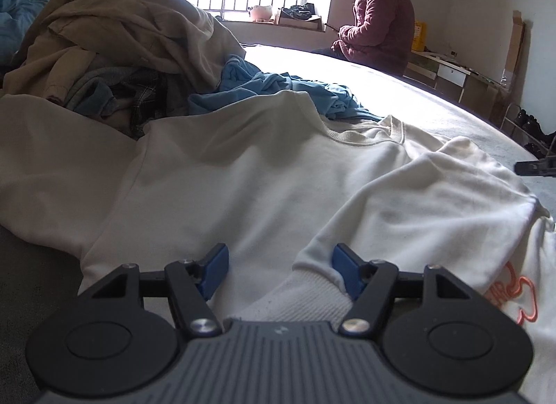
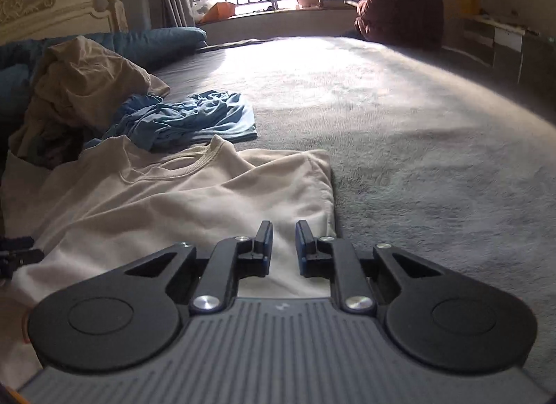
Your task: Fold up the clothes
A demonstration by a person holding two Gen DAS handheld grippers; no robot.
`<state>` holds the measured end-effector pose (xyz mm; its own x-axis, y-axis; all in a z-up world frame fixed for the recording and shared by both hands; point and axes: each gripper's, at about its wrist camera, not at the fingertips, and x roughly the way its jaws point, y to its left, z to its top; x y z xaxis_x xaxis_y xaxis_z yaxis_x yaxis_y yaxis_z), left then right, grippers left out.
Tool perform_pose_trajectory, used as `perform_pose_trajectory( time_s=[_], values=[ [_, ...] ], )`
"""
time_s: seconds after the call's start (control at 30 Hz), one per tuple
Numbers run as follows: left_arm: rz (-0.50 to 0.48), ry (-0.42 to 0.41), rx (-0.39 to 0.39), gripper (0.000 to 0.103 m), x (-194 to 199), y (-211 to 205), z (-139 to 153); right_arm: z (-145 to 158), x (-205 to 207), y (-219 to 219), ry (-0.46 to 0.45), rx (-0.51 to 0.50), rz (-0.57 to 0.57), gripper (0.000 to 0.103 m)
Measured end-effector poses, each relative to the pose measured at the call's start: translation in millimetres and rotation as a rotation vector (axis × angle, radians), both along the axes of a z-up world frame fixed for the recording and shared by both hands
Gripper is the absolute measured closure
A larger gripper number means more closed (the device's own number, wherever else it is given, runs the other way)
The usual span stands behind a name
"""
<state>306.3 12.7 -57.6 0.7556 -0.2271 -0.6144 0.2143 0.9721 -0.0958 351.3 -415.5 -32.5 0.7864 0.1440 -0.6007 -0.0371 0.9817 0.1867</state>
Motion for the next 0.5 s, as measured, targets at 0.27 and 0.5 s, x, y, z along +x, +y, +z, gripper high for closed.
perform_pose_trajectory(
  time_s=[0.27, 0.5],
  values=[
    [0.007, -0.008, -0.080, 0.034, -2.9, 14.9, -4.5, -19.9, 54.5, -32.8, 0.056, 0.234, -0.176, 0.101],
    [0.012, -0.011, -0.109, 0.034, -3.6, 18.6, -5.3, -19.4, 96.6, 2.8, 0.096, 0.155, -0.058, 0.101]
  ],
)
